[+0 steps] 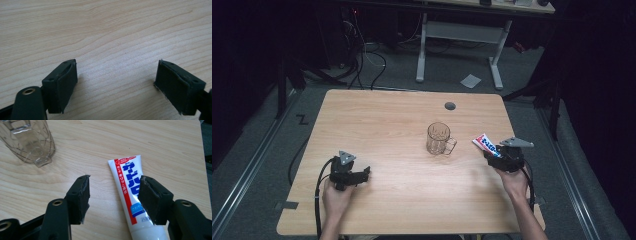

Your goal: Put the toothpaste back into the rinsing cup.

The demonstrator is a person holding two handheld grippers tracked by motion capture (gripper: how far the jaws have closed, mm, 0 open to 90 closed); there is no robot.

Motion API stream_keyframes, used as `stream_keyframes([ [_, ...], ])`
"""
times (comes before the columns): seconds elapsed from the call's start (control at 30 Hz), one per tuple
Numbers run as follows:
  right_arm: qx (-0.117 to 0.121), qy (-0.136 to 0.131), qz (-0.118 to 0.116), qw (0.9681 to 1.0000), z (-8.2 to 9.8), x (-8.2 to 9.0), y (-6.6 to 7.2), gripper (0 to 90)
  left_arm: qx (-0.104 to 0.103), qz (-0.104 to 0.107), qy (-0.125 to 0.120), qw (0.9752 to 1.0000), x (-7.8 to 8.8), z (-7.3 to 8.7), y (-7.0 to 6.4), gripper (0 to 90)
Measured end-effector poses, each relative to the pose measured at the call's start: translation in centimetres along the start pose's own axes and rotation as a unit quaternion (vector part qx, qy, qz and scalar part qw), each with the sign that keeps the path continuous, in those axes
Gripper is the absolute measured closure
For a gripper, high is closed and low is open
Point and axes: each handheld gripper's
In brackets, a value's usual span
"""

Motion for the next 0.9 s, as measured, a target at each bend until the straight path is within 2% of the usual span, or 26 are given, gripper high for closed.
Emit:
stream_keyframes([
  [0.17, 0.002, 0.006, 0.006, 1.0000, -0.8, -0.5, -0.6, 41.2, 0.000, 0.000, 0.000, 1.0000, 0.0, 0.0, 0.0, 18.0],
  [0.23, 0.000, 0.016, 0.004, 0.9999, -1.1, -0.8, -0.9, 40.4, 0.000, 0.000, 0.000, 1.0000, 0.0, 0.0, 0.0, 18.0],
  [0.37, 0.009, 0.019, 0.009, 0.9997, -1.8, -1.2, -1.1, 40.5, 0.000, 0.000, 0.000, 1.0000, 0.0, 0.0, 0.0, 18.0],
  [0.57, 0.012, 0.037, 0.004, 0.9992, -2.8, -2.1, -1.3, 39.1, 0.000, 0.000, 0.000, 1.0000, 0.0, 0.0, 0.0, 18.0],
  [0.63, 0.010, 0.060, 0.003, 0.9982, -3.1, -2.7, -1.4, 37.7, 0.000, 0.000, 0.000, 1.0000, 0.0, 0.0, 0.0, 18.0],
  [0.7, 0.021, 0.075, 0.015, 0.9968, -3.3, -3.3, -1.3, 37.8, 0.000, -0.001, 0.000, 1.0000, 0.0, 0.0, 0.0, 17.9],
  [0.8, 0.028, 0.079, 0.018, 0.9964, -3.5, -3.9, -1.3, 36.7, 0.001, 0.000, 0.000, 1.0000, 0.0, 0.0, 0.0, 17.9],
  [0.9, 0.024, 0.098, 0.018, 0.9947, -3.7, -4.6, -1.5, 34.0, 0.001, -0.001, -0.001, 1.0000, 0.0, 0.0, 0.0, 17.9],
])
Point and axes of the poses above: each handheld gripper's, and its own axes: x roughly backward along the jaws, z roughly out of its underside, y roughly to its left, and after that the axes turned 4 degrees about -z, right-handed
